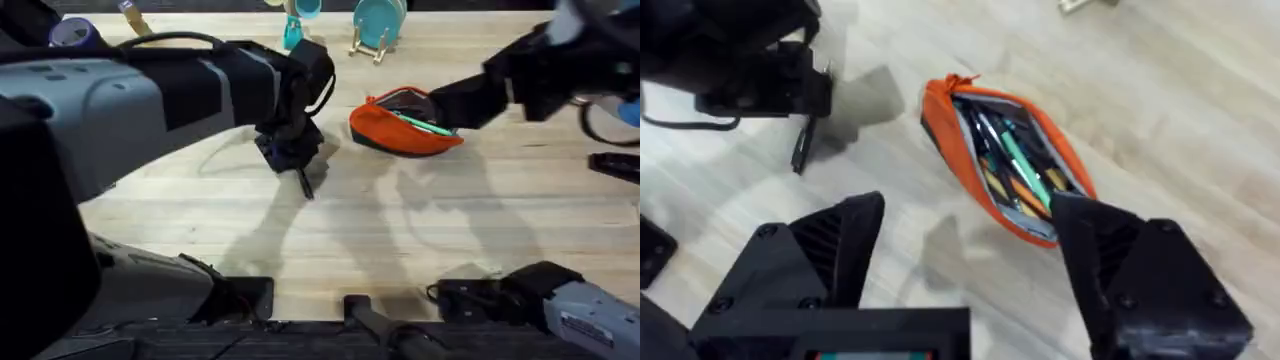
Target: Unzip the bag, pick up the pens from the table one at a time and place them inside, then zip the bag closed.
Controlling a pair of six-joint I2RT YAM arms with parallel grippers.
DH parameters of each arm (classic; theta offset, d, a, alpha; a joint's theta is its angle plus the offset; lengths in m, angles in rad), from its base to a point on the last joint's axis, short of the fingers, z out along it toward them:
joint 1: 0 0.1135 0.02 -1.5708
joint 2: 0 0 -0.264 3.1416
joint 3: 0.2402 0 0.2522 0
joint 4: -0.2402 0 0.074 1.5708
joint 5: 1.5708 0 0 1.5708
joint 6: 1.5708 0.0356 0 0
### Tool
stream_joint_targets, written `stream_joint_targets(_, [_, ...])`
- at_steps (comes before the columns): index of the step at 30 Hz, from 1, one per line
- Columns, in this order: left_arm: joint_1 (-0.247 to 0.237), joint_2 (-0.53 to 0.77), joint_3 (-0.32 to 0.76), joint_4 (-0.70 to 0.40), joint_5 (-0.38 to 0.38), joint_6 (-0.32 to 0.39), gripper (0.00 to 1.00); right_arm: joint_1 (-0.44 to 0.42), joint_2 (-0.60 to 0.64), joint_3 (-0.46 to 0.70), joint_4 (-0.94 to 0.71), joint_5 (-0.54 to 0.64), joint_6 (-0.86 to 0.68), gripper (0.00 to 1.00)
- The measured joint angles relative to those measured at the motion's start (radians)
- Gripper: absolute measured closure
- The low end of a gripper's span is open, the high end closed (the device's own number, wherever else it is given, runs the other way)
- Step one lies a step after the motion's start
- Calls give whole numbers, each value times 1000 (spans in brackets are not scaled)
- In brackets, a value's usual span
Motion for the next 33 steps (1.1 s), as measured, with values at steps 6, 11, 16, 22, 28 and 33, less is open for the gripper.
stream_joint_targets(6, [0, 7, 77, 3, -4, 55, 959, 0, -119, 0, -9, 49, 0, 5])
stream_joint_targets(11, [0, 7, 150, 26, -5, 149, 960, 0, -190, 0, -74, 88, 0, 5])
stream_joint_targets(16, [0, 7, 243, 26, -11, 282, 960, 0, -216, 0, -116, 99, 0, 6])
stream_joint_targets(22, [0, 7, 375, 40, -12, 492, 960, 0, -215, 0, -130, 100, 0, 4])
stream_joint_targets(28, [0, 7, 460, 169, 55, 756, 960, 0, -215, 0, -129, 100, -13, 4])
stream_joint_targets(33, [0, 7, 468, 283, 233, 1017, 959, 0, -215, 0, -129, 103, -27, 5])
